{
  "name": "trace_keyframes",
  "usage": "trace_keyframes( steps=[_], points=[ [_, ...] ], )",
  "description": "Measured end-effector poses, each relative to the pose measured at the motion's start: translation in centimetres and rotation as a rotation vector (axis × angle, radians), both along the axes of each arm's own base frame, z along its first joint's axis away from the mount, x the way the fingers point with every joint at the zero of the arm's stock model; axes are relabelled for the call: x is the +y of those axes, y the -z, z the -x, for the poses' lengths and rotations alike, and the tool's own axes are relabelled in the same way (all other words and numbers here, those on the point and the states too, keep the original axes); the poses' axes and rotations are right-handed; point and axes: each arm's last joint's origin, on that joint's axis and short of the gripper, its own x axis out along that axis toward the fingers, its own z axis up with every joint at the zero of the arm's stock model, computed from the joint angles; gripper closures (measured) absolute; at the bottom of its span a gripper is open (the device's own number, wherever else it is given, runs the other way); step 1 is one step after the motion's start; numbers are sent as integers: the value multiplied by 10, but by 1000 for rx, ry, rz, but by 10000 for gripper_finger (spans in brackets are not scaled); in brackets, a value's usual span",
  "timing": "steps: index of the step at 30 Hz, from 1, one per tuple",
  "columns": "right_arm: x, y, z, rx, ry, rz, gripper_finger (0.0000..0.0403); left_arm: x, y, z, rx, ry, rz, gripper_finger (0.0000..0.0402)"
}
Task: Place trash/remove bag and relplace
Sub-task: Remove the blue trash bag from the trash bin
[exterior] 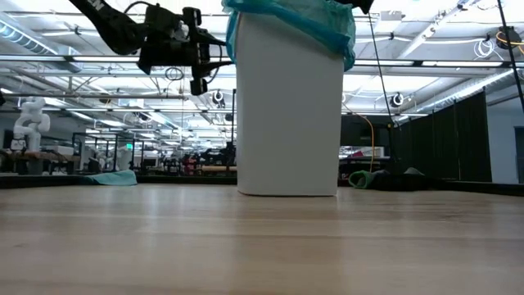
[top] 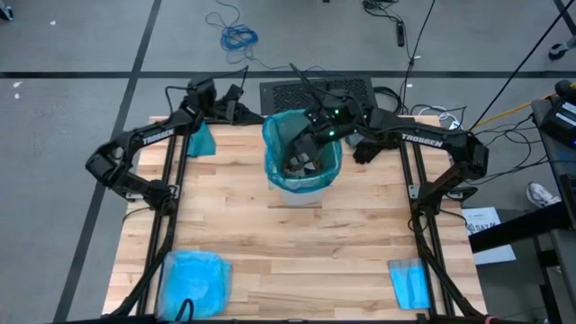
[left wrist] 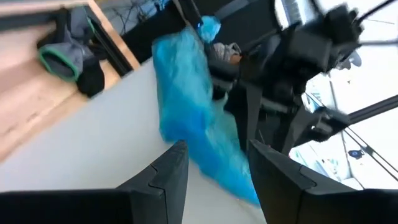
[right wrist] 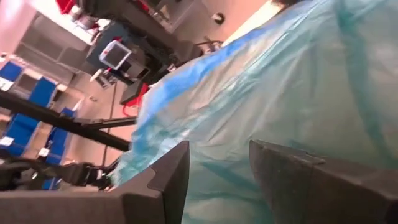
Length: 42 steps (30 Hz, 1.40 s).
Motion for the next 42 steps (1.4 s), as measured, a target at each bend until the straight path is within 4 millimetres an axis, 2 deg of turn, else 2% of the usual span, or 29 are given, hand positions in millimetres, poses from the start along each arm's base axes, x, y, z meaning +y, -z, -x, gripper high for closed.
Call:
trace_keyframes(
  steps=[7, 14, 18, 23, 28, 31, 38, 40, 42],
  points=[
    [-7, -14, 19, -14, 56, 31, 245, 2, 9, -10, 15, -15, 17, 242],
    [-6, -10, 27, 74, 100, 49, 245, 7, 8, -7, 9, -80, 3, 242],
    [-8, -6, 21, 80, 133, 69, 245, 14, 2, -5, -12, -114, -29, 242],
    [-9, -4, 14, 56, 158, 67, 245, 26, -10, -22, -32, -81, -60, 242],
    [1, -5, 13, 60, 124, 64, 245, 16, -19, -45, -52, 46, -57, 242],
    [6, -16, 29, 79, 153, 96, 248, 11, -20, -49, -60, 65, -80, 242],
    [18, -51, 78, 53, 301, 211, 259, 35, -20, -26, -51, -43, -79, 242],
    [20, -55, 89, 68, 338, 220, 259, 39, -19, -22, -51, -60, -88, 242],
    [21, -52, 96, 141, 379, 227, 259, 42, -17, -23, -52, -68, -104, 242]
  ],
)
